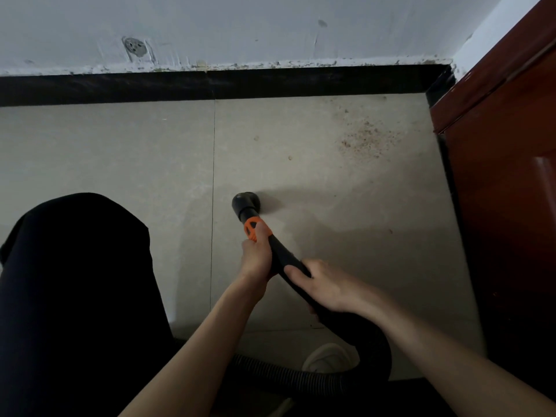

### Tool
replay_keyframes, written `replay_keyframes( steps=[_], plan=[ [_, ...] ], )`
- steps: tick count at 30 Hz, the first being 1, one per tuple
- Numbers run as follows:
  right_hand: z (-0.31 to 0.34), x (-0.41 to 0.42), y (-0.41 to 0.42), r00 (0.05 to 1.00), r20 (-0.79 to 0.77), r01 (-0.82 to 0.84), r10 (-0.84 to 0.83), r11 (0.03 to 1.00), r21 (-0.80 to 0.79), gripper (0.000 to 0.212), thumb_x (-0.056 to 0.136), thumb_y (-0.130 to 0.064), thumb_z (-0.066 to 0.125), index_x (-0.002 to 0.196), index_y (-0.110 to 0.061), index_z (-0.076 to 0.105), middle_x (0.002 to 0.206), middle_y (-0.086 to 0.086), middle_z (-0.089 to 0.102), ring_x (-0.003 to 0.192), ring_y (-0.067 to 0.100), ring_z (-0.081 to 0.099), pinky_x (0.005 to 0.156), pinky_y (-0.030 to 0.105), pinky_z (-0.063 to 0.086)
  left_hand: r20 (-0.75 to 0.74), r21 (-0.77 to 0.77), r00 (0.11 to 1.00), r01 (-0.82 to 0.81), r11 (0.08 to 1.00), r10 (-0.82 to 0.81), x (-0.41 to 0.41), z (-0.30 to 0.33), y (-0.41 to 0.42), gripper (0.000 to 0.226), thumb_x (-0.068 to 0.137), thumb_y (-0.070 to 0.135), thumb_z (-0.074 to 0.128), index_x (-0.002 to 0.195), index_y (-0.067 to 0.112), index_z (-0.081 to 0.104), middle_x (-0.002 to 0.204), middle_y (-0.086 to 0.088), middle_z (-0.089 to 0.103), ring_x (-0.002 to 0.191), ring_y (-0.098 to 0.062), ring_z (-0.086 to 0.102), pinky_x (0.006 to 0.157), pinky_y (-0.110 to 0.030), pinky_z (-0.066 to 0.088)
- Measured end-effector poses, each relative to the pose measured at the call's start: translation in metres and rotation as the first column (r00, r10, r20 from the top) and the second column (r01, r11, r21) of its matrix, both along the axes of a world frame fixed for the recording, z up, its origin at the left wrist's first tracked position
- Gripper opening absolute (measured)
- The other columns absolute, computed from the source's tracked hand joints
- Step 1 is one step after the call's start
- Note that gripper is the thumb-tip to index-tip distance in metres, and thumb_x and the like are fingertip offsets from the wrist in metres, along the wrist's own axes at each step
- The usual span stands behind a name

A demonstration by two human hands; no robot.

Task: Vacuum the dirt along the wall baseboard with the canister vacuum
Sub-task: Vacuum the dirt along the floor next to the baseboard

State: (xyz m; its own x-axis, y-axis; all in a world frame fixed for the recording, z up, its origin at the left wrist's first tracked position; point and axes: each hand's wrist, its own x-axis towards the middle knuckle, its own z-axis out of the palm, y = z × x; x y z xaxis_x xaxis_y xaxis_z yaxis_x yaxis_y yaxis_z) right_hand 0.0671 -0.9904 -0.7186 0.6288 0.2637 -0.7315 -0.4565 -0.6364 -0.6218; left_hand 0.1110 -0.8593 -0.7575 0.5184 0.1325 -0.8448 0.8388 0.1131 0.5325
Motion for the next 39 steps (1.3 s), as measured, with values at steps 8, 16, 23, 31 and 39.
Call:
replay_keyframes(
  steps=[8, 16, 23, 31, 39],
  plan=[
    [0.010, 0.003, 0.011, 0.997, 0.069, 0.035, -0.029, 0.995, -0.089, 0.044, 0.099, -0.052, 0.034, 0.082, -0.015, 0.050, 0.061, 0.004, 0.060, 0.040, 0.010, 0.053, 0.046, 0.025, 0.042, 0.005, -0.035, 0.995, 0.102, 0.994, -0.102, 0.016, 0.013, -0.002, 0.046, 0.097, 0.042, 0.038, 0.112, -0.001, 0.046, 0.102, -0.021, 0.057, 0.104, -0.041, 0.061, 0.086, -0.047, 0.053],
    [0.014, -0.022, 0.024, 0.996, 0.017, 0.087, -0.085, 0.984, -0.154, 0.040, 0.097, -0.053, 0.038, 0.076, -0.022, 0.050, 0.057, -0.004, 0.055, 0.047, 0.009, 0.054, 0.050, 0.027, 0.040, -0.078, -0.111, 0.980, 0.174, 0.978, -0.183, -0.001, 0.018, 0.007, 0.041, 0.098, 0.044, 0.035, 0.107, 0.006, 0.047, 0.096, -0.016, 0.056, 0.101, -0.038, 0.060, 0.089, -0.049, 0.052],
    [0.020, -0.030, 0.050, 0.980, -0.002, 0.197, -0.200, 0.965, -0.174, 0.033, 0.095, -0.054, 0.038, 0.078, -0.028, 0.048, 0.063, 0.005, 0.066, 0.051, 0.015, 0.063, 0.045, 0.020, 0.043, -0.130, -0.134, 0.947, 0.275, 0.952, -0.292, -0.002, 0.018, 0.024, 0.049, 0.097, 0.049, 0.033, 0.115, 0.005, 0.047, 0.112, -0.021, 0.060, 0.103, -0.037, 0.061, 0.093, -0.050, 0.050],
    [0.016, -0.070, 0.068, 0.968, -0.010, 0.243, -0.250, 0.950, -0.197, 0.024, 0.100, -0.041, 0.043, 0.077, -0.035, 0.043, 0.070, -0.007, 0.052, 0.060, 0.011, 0.050, 0.052, 0.023, 0.037, -0.137, -0.127, 0.929, 0.329, 0.936, -0.345, -0.036, 0.010, 0.034, 0.054, 0.098, 0.050, 0.032, 0.128, 0.007, 0.045, 0.087, -0.006, 0.056, 0.082, -0.022, 0.059, 0.070, -0.033, 0.050],
    [0.009, -0.075, 0.070, 0.968, -0.003, 0.251, -0.253, 0.963, -0.103, 0.028, 0.098, -0.048, 0.040, 0.078, -0.030, 0.047, 0.068, -0.005, 0.056, 0.058, 0.012, 0.054, 0.055, 0.027, 0.040, -0.127, 0.051, 0.928, 0.358, 0.932, -0.349, -0.039, 0.008, 0.037, 0.052, 0.098, 0.047, 0.035, 0.120, 0.002, 0.048, 0.104, -0.018, 0.060, 0.095, -0.034, 0.061, 0.085, -0.044, 0.053]
  ],
)
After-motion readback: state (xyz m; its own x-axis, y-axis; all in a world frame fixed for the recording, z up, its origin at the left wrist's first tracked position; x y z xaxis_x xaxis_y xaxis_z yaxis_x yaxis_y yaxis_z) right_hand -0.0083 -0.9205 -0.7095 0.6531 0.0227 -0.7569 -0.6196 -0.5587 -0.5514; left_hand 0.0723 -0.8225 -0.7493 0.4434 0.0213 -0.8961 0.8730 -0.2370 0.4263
